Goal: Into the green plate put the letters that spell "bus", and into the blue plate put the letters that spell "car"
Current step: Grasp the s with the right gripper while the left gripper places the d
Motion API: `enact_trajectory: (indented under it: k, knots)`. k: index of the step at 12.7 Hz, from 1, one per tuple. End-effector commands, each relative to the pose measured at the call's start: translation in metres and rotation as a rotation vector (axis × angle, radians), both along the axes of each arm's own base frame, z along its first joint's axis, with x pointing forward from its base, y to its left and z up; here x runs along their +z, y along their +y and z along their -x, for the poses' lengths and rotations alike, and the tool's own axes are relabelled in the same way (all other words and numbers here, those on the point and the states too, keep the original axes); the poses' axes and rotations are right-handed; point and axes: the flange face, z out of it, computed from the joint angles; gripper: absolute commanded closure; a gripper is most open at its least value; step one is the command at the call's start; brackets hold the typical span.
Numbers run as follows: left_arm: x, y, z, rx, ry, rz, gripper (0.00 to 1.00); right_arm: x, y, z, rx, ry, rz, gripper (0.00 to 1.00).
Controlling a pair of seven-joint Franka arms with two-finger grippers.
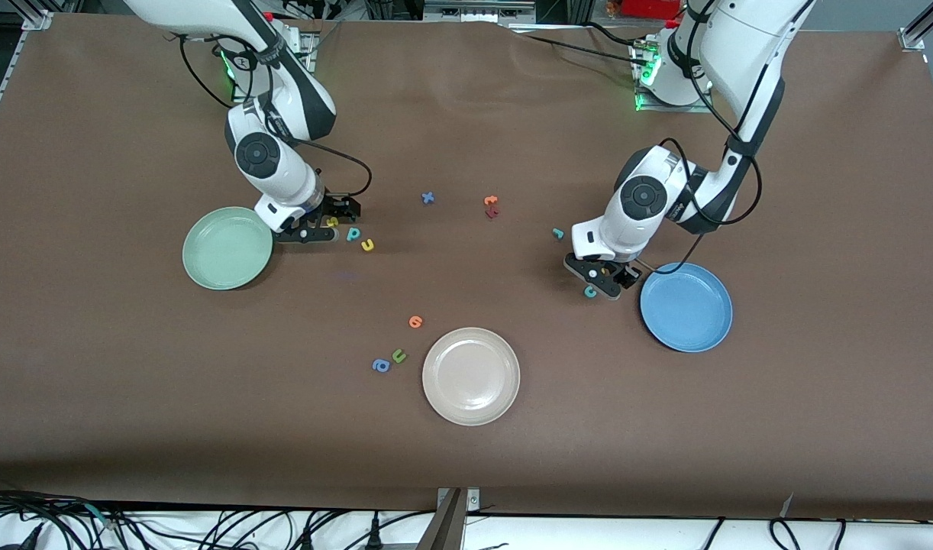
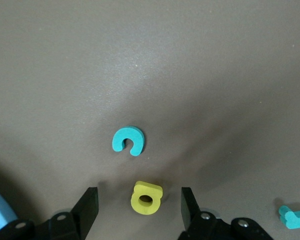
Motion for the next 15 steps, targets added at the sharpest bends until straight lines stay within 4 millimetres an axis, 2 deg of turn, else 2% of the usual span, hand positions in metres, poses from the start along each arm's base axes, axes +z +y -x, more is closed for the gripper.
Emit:
enact_trajectory:
  k: [1, 2, 3, 4, 6, 7, 8, 9, 11, 13, 15]
  knots:
    - [-0.007, 0.004, -0.001, -0.061, -0.005, -0.009, 0.33, -0.004, -0.004, 0.006, 0.014, 0.003, -0.006, 0.02]
    - [-0.007, 0.004, -0.001, -0.06, -0.005, -0.009, 0.38, -0.005, -0.005, 0.008, 0.018, 0.006, -0.002, 0.12]
    - [-0.007, 0.004, 0.0, -0.061, -0.003, -0.009, 0.46, -0.007, -0.005, 0.009, 0.024, 0.009, -0.002, 0.28]
    - [-0.008, 0.004, 0.0, -0.061, -0.002, -0.01, 0.48, -0.007, -0.006, 0.009, 0.025, 0.01, -0.002, 0.35]
    - [-0.007, 0.004, 0.0, -0.063, -0.003, -0.009, 0.63, -0.009, -0.013, 0.007, 0.027, 0.012, 0.001, 0.35]
    - [-0.008, 0.003, 0.001, -0.063, -0.002, -0.01, 0.76, -0.012, -0.016, 0.006, 0.037, 0.014, 0.0, 0.35]
    - [-0.006, 0.003, 0.0, -0.06, -0.002, -0.01, 0.83, -0.014, -0.023, 0.003, 0.044, 0.015, 0.001, 0.35]
    - [-0.001, 0.003, -0.002, -0.059, -0.007, -0.011, 0.83, -0.014, -0.023, 0.003, 0.048, 0.016, 0.0, 0.35]
    - [0.023, 0.005, -0.007, -0.053, -0.008, -0.031, 0.83, -0.017, -0.023, 0.003, 0.045, 0.008, -0.005, 0.38]
    - [0.058, 0.012, -0.014, -0.035, 0.006, -0.069, 0.82, -0.023, -0.022, 0.003, 0.029, 0.003, -0.011, 0.42]
    - [0.084, 0.034, -0.033, -0.025, 0.054, -0.113, 0.81, -0.025, -0.021, 0.004, 0.03, 0.007, -0.011, 0.42]
